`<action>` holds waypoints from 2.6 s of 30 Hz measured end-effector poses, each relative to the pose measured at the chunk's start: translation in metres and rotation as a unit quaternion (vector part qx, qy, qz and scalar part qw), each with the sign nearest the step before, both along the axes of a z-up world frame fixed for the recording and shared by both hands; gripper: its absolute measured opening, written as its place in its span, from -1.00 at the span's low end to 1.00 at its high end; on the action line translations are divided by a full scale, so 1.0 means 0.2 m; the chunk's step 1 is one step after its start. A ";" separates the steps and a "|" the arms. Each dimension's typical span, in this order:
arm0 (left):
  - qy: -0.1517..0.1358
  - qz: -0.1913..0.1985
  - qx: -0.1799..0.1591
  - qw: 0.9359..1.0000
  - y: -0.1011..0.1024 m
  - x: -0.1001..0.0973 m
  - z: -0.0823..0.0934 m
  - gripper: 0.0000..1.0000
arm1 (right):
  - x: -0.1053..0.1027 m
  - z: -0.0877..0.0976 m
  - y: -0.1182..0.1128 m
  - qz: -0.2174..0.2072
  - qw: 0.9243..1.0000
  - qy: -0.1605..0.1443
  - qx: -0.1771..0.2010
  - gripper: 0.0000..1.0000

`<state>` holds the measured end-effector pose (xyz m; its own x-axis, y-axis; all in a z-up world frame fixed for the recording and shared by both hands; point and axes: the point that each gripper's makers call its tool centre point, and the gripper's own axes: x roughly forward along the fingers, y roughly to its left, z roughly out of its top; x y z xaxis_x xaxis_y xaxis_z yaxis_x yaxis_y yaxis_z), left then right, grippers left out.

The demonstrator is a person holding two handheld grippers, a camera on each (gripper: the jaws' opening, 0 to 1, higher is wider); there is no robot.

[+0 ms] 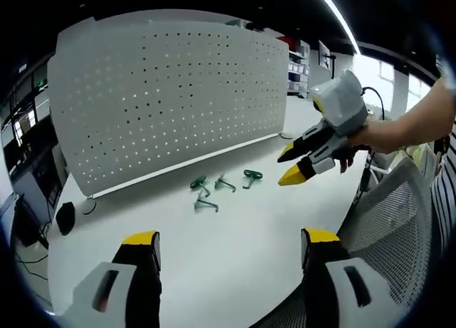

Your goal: Insert the hook assembly into the mounting plate slot until the hook locks in place.

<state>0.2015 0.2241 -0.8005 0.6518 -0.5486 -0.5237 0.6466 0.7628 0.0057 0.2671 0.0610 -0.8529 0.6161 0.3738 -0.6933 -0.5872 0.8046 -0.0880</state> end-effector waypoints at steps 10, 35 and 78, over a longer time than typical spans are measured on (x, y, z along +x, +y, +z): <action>0.002 -0.007 -0.002 1.000 -0.01 -0.01 0.00 0.58 | 0.15 -0.11 -0.03 -0.002 1.000 0.023 -0.015 -0.54; 0.014 -0.002 -0.013 1.000 -0.02 0.00 -0.01 0.58 | 0.27 -0.24 -0.08 -0.015 0.998 0.062 -0.030 -0.90; 0.015 -0.031 0.002 0.999 -0.02 -0.02 0.04 0.55 | 0.21 -0.06 -0.08 -0.067 0.998 0.002 -0.004 -0.98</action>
